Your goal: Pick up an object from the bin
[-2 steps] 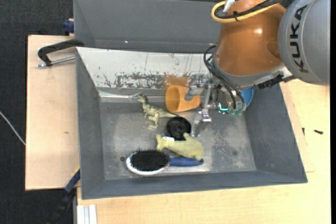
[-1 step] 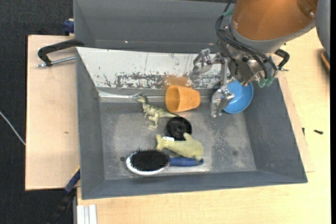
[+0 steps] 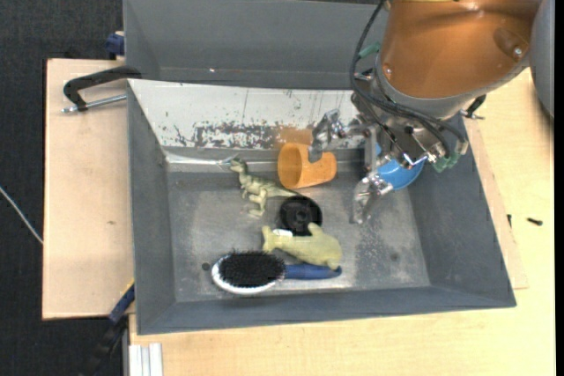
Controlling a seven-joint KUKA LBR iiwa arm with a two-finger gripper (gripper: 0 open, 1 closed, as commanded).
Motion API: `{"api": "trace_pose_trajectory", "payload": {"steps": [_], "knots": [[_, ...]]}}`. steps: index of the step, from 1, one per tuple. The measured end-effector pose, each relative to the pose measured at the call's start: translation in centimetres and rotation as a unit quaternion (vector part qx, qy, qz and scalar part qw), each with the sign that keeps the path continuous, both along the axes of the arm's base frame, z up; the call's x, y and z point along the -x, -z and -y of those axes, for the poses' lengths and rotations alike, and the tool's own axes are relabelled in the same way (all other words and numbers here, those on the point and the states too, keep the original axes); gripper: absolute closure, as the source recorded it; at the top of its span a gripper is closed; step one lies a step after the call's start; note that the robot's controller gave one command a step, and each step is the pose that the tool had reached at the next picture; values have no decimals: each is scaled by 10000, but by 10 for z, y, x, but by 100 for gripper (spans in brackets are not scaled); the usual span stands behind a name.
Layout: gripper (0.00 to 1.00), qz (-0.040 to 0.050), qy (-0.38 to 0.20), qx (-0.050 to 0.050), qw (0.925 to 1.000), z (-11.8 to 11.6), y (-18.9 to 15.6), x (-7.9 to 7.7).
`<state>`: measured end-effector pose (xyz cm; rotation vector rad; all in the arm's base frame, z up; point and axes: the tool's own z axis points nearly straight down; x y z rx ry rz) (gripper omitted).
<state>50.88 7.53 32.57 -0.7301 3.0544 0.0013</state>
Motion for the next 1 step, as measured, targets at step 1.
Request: {"api": "trace_pose_trajectory", "payload": {"steps": [1], "knots": [[0, -36, 863, 2, 9963, -54, 136, -12]]}}
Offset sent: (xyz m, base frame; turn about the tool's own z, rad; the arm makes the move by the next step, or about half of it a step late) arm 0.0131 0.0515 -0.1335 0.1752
